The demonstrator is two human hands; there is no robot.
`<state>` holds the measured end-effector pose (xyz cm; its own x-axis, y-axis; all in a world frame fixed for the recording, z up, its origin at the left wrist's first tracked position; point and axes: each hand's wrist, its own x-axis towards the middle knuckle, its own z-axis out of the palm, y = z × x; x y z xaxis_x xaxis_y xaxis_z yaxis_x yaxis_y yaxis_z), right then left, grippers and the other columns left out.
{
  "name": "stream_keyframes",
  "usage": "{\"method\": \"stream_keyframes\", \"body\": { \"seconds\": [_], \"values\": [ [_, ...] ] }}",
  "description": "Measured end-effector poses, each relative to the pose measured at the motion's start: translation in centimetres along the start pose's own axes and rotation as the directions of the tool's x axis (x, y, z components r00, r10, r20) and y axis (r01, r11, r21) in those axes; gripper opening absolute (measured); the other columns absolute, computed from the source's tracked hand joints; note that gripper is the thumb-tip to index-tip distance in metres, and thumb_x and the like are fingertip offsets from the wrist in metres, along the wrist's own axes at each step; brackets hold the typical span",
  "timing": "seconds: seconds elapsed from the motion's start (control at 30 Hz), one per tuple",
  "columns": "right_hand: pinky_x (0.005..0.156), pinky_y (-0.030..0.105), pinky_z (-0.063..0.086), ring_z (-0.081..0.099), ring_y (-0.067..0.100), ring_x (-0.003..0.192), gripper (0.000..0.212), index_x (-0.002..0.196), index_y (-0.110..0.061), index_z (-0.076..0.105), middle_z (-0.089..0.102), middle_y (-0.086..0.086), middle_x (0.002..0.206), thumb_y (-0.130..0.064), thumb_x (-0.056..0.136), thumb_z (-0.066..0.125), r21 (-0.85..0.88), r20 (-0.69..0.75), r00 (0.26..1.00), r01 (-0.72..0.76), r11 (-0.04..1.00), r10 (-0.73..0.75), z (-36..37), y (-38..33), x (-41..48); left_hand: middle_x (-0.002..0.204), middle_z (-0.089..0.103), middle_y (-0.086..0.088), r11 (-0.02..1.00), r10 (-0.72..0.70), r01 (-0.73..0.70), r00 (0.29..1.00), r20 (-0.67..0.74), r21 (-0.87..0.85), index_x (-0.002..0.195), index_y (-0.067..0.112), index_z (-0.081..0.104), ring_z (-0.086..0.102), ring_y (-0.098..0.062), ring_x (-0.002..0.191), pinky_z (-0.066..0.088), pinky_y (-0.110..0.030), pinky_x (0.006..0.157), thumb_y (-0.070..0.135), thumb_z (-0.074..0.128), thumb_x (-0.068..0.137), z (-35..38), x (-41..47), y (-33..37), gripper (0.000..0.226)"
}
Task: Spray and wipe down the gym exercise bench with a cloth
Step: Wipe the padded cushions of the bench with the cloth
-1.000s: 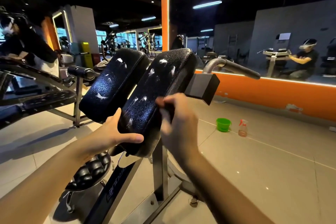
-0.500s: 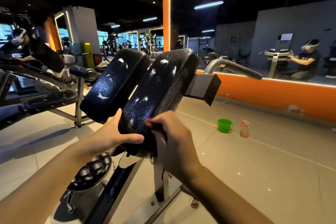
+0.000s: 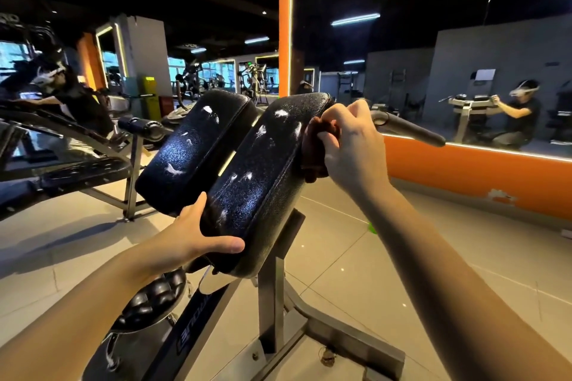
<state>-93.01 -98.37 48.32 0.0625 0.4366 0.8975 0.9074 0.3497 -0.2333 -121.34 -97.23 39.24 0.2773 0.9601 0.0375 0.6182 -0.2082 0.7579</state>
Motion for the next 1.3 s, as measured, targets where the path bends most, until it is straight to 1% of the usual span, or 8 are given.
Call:
{"method": "stream_keyframes", "body": {
  "seconds": [0.1,0.23,0.5,0.63,0.73,0.93,1.13,1.3],
  "values": [
    [0.069,0.019,0.048,0.052,0.013,0.089,0.019,0.108,-0.013,0.065,0.049,-0.001,0.109,-0.014,0.091,0.073,0.117,0.025,0.999,0.031,0.993,-0.034,0.2,-1.9,-3.2,0.170,0.008,-0.001,1.000,-0.010,0.010,1.000,0.012,-0.004,0.164,0.029,-0.008,0.017,-0.021,0.155,0.020,-0.040,0.122,0.093,0.076,0.011,0.0,-0.2,0.3,0.185],
    [0.069,0.025,0.051,0.054,0.012,0.085,0.020,0.111,-0.011,0.066,0.053,0.004,0.110,-0.012,0.092,0.072,0.197,0.110,0.987,0.096,0.976,-0.119,0.5,-3.1,-8.1,0.171,0.006,-0.003,1.000,-0.006,0.006,1.000,0.020,-0.005,0.163,0.031,-0.008,0.015,-0.023,0.155,0.019,-0.042,0.123,0.093,0.076,0.012,0.0,-0.4,0.5,0.184],
    [0.094,0.006,0.041,0.046,0.007,0.112,0.049,0.135,-0.012,0.057,0.047,0.001,0.131,-0.029,0.092,0.073,0.282,0.010,0.990,-0.138,0.949,0.141,2.1,-4.6,-9.8,0.170,0.009,-0.001,1.000,0.003,-0.003,1.000,0.017,-0.031,0.164,0.030,-0.006,0.020,-0.021,0.153,0.022,-0.039,0.121,0.091,0.077,0.011,0.0,-0.2,0.3,0.184],
    [0.092,0.022,0.049,0.053,0.017,0.112,0.044,0.129,-0.009,0.061,0.056,0.006,0.127,-0.017,0.088,0.076,0.251,-0.050,0.990,-0.118,0.961,0.135,3.3,-4.1,-9.8,0.171,0.003,-0.002,1.000,0.005,-0.004,0.999,0.036,-0.026,0.163,0.031,-0.008,0.014,-0.022,0.156,0.018,-0.043,0.123,0.090,0.078,0.015,0.1,-0.3,0.5,0.181],
    [0.091,0.009,0.039,0.056,0.017,0.106,0.034,0.120,-0.007,0.065,0.061,0.006,0.117,-0.004,0.086,0.070,0.283,-0.100,0.989,-0.081,0.956,0.114,3.3,-4.4,-10.4,0.172,0.001,-0.002,0.999,0.001,0.001,0.999,0.034,-0.036,0.163,0.033,-0.010,0.008,-0.022,0.157,0.015,-0.047,0.124,0.084,0.082,0.024,0.1,-0.4,0.5,0.174],
    [0.089,0.025,0.053,0.057,0.016,0.107,0.026,0.118,-0.008,0.067,0.061,0.006,0.119,-0.006,0.092,0.067,0.307,0.070,0.991,0.089,0.948,-0.116,3.1,-6.4,-17.0,0.172,0.004,-0.002,0.999,0.005,-0.005,1.000,0.013,-0.046,0.163,0.034,-0.010,0.012,-0.021,0.157,0.018,-0.050,0.126,0.085,0.085,0.027,-0.1,0.2,-0.3,0.173],
    [0.081,0.030,0.049,0.059,0.027,0.091,0.021,0.107,-0.003,0.067,0.059,0.012,0.106,-0.002,0.086,0.068,0.109,-0.148,0.983,-0.096,0.989,0.111,2.0,-1.9,-3.3,0.172,0.003,-0.001,0.999,0.005,-0.004,1.000,0.024,-0.051,0.163,0.034,-0.009,0.011,-0.023,0.157,0.017,-0.048,0.124,0.085,0.083,0.022,0.1,-0.2,0.2,0.176],
    [0.081,0.020,0.046,0.056,0.017,0.094,0.024,0.111,-0.011,0.067,0.060,0.005,0.106,-0.005,0.088,0.067,0.241,-0.071,0.994,-0.067,0.968,0.086,3.0,-5.1,-11.0,0.171,0.007,0.000,0.998,0.007,-0.005,1.000,0.020,-0.069,0.163,0.035,-0.008,0.015,-0.022,0.156,0.018,-0.048,0.126,0.085,0.085,0.020,-0.1,0.3,-0.3,0.178]
  ]
}}
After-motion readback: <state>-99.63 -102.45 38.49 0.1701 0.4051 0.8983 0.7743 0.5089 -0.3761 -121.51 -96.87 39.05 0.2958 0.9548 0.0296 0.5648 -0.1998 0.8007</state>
